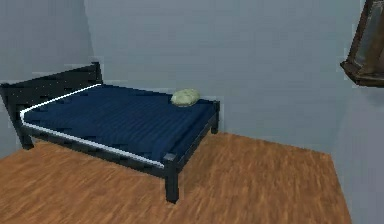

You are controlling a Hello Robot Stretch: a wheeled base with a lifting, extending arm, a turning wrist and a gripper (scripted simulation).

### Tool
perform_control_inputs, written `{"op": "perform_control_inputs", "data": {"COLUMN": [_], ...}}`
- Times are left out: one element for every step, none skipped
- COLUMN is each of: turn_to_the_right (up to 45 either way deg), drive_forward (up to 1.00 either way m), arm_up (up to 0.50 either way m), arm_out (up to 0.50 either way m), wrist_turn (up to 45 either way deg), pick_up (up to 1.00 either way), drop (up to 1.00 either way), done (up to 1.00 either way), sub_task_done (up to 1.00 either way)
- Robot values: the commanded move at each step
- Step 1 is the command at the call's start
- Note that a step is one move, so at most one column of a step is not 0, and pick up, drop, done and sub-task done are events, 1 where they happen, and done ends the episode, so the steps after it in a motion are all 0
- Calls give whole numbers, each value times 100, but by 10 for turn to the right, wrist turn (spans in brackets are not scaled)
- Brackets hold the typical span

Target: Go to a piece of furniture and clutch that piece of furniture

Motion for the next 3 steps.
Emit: {"op": "perform_control_inputs", "data": {"turn_to_the_right": [-450,-390,0], "drive_forward": [0,0,80], "arm_up": [0,0,0], "arm_out": [0,0,0], "wrist_turn": [0,0,0], "pick_up": [0,0,0], "drop": [0,0,0], "done": [0,0,0], "sub_task_done": [0,0,0]}}
